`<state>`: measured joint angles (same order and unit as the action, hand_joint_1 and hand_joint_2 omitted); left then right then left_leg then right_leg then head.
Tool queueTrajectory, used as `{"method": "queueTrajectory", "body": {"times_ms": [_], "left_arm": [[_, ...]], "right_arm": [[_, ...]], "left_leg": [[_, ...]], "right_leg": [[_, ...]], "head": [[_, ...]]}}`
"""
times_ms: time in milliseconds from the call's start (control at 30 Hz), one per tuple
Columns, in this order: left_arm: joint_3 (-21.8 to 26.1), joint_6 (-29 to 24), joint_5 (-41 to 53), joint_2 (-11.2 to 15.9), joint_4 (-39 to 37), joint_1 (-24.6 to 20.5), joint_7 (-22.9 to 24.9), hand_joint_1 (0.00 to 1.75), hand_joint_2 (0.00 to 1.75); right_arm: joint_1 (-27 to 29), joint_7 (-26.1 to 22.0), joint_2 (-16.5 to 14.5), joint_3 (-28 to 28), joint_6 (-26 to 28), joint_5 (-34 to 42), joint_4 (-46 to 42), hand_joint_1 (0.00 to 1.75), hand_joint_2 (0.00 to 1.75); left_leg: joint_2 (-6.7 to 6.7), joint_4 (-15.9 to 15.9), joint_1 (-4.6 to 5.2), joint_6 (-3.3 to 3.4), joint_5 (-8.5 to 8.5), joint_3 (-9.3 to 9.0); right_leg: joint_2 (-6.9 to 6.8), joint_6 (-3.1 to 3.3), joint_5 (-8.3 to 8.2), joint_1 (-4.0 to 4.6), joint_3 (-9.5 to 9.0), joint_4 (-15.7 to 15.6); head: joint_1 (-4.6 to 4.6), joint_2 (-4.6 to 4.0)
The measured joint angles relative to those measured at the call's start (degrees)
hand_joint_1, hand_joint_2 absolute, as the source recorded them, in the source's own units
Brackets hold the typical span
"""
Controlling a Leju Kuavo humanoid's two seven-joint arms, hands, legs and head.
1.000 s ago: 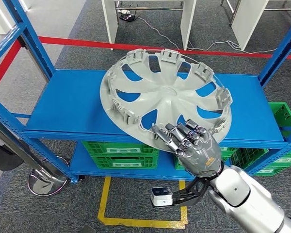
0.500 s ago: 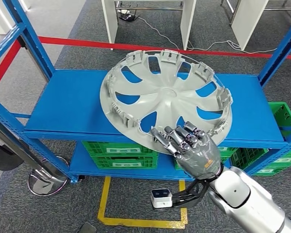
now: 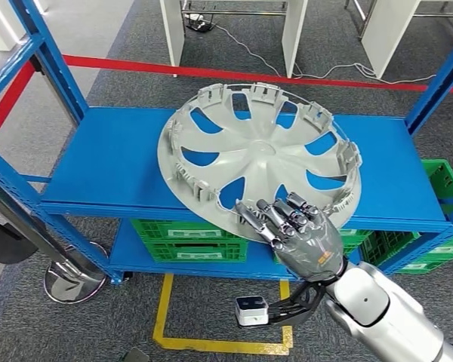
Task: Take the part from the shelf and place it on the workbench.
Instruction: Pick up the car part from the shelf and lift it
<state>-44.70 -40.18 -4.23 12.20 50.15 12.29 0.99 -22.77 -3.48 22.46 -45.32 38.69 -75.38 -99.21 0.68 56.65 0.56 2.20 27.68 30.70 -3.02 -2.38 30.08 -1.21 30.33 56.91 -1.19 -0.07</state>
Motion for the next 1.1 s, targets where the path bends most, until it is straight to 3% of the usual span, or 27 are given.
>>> {"method": "queueTrajectory", "body": {"times_ms": [67, 133, 167, 200, 233, 267, 333, 400, 500, 567, 633, 667, 700, 733, 800, 867, 900, 1000, 1033, 1100], "left_arm": [[0.00, -0.03, -0.02, -0.04, 0.01, 0.02, 0.34, 0.00, 1.75], [0.02, -0.05, -0.04, -0.04, 0.00, 0.02, 0.69, 0.00, 1.75], [0.03, -0.07, -0.06, -0.03, -0.01, 0.04, 0.86, 0.00, 1.75], [0.04, -0.07, -0.07, -0.03, 0.00, 0.06, 1.03, 0.00, 1.75], [0.03, -0.07, -0.08, -0.04, 0.01, 0.08, 1.21, 0.00, 1.75], [0.02, -0.06, -0.10, -0.05, 0.01, 0.10, 1.39, 0.00, 1.75], [0.02, -0.07, -0.15, -0.02, 0.03, 0.18, 1.77, 0.00, 1.75], [0.02, -0.10, -0.14, 0.07, 0.05, 0.32, 2.12, 0.00, 1.75], [-0.02, -0.11, -0.03, 0.25, 0.10, 0.62, 2.54, 0.00, 1.75], [-0.09, -0.11, 0.03, 0.37, 0.23, 0.73, 2.69, 0.00, 1.75], [-0.13, -0.10, 0.06, 0.38, 0.32, 0.73, 2.83, 0.00, 1.75], [-0.13, -0.10, 0.06, 0.40, 0.33, 0.72, 2.90, 0.00, 1.75], [-0.13, -0.10, 0.06, 0.42, 0.33, 0.72, 2.92, 0.00, 1.75], [-0.13, -0.10, 0.05, 0.42, 0.34, 0.72, 2.94, 0.00, 1.75], [-0.10, -0.10, 0.03, 0.46, 0.34, 0.71, 2.94, 0.00, 1.75], [-0.06, -0.11, -0.06, 0.53, 0.35, 0.68, 2.94, 0.00, 1.75], [-0.04, -0.11, -0.16, 0.57, 0.36, 0.69, 2.94, 0.00, 1.75], [-0.02, -0.12, -0.43, 0.62, 0.37, 0.94, 2.94, 0.00, 1.75], [-0.02, -0.12, -0.45, 0.61, 0.38, 0.98, 2.94, 0.00, 1.75], [-0.02, -0.12, -0.45, 0.56, 0.40, 0.99, 2.95, 0.00, 1.75]], "right_arm": [[-0.03, 0.33, 0.01, 0.14, 0.08, 0.34, 0.01, 1.75, 1.75], [0.10, 0.62, 0.00, 0.20, 0.15, 0.59, 0.04, 1.75, 1.75], [0.23, 0.73, -0.01, 0.20, 0.15, 0.65, 0.06, 1.75, 1.75], [0.35, 0.83, -0.01, 0.19, 0.15, 0.69, 0.08, 1.75, 1.75], [0.42, 0.89, -0.02, 0.19, 0.15, 0.72, 0.10, 1.75, 1.75], [0.44, 0.97, -0.02, 0.20, 0.15, 0.75, 0.11, 1.75, 1.75], [0.44, 1.15, -0.02, 0.31, 0.15, 0.79, 0.14, 1.75, 1.75], [0.46, 1.29, -0.02, 0.46, 0.17, 0.81, 0.16, 1.75, 1.75], [0.48, 1.40, -0.02, 0.64, 0.19, 0.88, 0.18, 1.75, 1.75], [0.56, 1.46, -0.04, 0.73, 0.19, 0.89, 0.20, 1.75, 1.75], [0.66, 1.48, -0.06, 0.80, 0.19, 0.89, 0.22, 1.75, 1.75], [0.73, 1.49, -0.06, 0.81, 0.19, 0.89, 0.24, 1.75, 1.75], [0.80, 1.49, -0.06, 0.82, 0.19, 0.90, 0.25, 1.75, 1.75], [0.87, 1.49, -0.06, 0.83, 0.19, 0.92, 0.26, 1.75, 1.75], [0.92, 1.52, -0.08, 0.87, 0.19, 1.02, 0.26, 1.75, 1.75], [0.90, 1.63, -0.13, 0.98, 0.19, 1.13, 0.25, 1.75, 1.75], [0.90, 1.68, -0.19, 1.04, 0.19, 1.16, 0.25, 1.75, 1.75], [0.93, 1.73, -0.30, 1.11, 0.21, 1.23, 0.28, 1.75, 1.75], [0.97, 1.72, -0.30, 1.12, 0.22, 1.26, 0.30, 1.75, 1.75], [1.06, 1.71, -0.31, 1.13, 0.26, 1.32, 0.38, 1.75, 1.75]], "left_leg": [[-0.13, -0.99, -0.34, 0.45, -0.69, -0.22], [-0.37, -1.01, -0.24, 0.57, -0.82, -0.02], [-0.53, -0.91, -0.20, 0.57, -0.82, 0.04], [-0.74, -0.79, -0.18, 0.52, -0.78, 0.08], [-0.97, -0.60, -0.21, 0.41, -0.69, 0.10], [-1.21, -0.33, -0.27, 0.20, -0.53, 0.12], [-1.62, 0.34, -0.23, -0.40, -0.17, 0.45], [-1.87, 0.98, -0.09, -1.03, -0.19, 0.98], [-1.86, 1.96, -0.11, -1.76, 0.35, 1.92], [-1.59, 5.85, -0.29, -2.43, 3.61, 3.51], [-1.42, 13.30, -0.55, -2.94, 7.95, 6.02], [-1.40, 16.31, -0.64, -3.04, 9.17, 6.83], [-1.40, 17.47, -0.68, -3.01, 9.26, 6.82], [-1.40, 16.21, -0.68, -2.83, 8.19, 5.67], [-1.38, 8.69, -0.52, -2.06, 4.86, 1.15], [-1.35, 2.01, -0.16, -1.31, 3.13, -2.44], [-1.35, 0.63, 0.06, -1.07, 3.02, -2.98], [-1.26, -0.34, 0.13, -0.57, 1.83, -2.38], [-1.17, -0.68, -0.01, -0.27, 1.19, -2.00], [-0.98, -0.94, -0.14, 0.21, 0.05, -0.86]], "right_leg": [[1.49, -0.07, 2.97, 0.02, 2.09, 3.98], [2.54, -0.07, 6.25, 0.05, 5.67, 11.63], [2.70, -0.09, 6.77, 0.04, 7.10, 14.53], [2.77, -0.10, 6.08, 0.03, 7.66, 15.46], [2.79, -0.09, 4.32, 0.01, 7.14, 14.07], [2.81, -0.06, 1.96, -0.04, 5.68, 10.74], [3.15, 0.05, -0.95, -0.04, 2.17, 4.16], [3.43, 0.28, -1.10, 0.04, 0.92, 1.87], [3.25, 1.13, -1.09, -0.13, 1.62, 1.58], [2.99, 1.87, -1.43, -0.34, 2.20, 1.50], [2.67, 2.38, -1.81, -0.18, 2.77, 1.53], [2.50, 2.52, -2.00, -0.06, 3.06, 1.57], [2.36, 2.59, -2.19, 0.06, 3.33, 1.62], [2.25, 2.61, -2.39, 0.17, 3.57, 1.66], [2.12, 2.53, -2.82, 0.37, 3.93, 1.71], [1.99, 2.12, -3.41, 0.49, 4.30, 1.68], [1.92, 1.80, -3.78, 0.42, 4.52, 1.64], [1.96, 0.68, -4.27, 0.24, 5.21, 1.57], [2.16, 0.39, -3.10, 0.26, 5.83, 2.42], [2.61, 0.04, 1.58, 0.27, 7.82, 7.40]], "head": [[-0.18, 0.00], [-0.26, 0.00], [-0.25, 0.00], [-0.25, 0.00], [-0.25, 0.00], [-0.27, 0.00], [-0.27, 0.00], [-0.24, 0.00], [-0.20, 0.00], [0.13, 0.00], [0.44, 0.00], [0.47, 0.00], [0.47, 0.00], [0.47, 0.00], [0.45, 0.00], [0.42, 0.00], [0.41, 0.00], [0.40, 0.00], [0.32, 0.00], [0.15, 0.00]]}}
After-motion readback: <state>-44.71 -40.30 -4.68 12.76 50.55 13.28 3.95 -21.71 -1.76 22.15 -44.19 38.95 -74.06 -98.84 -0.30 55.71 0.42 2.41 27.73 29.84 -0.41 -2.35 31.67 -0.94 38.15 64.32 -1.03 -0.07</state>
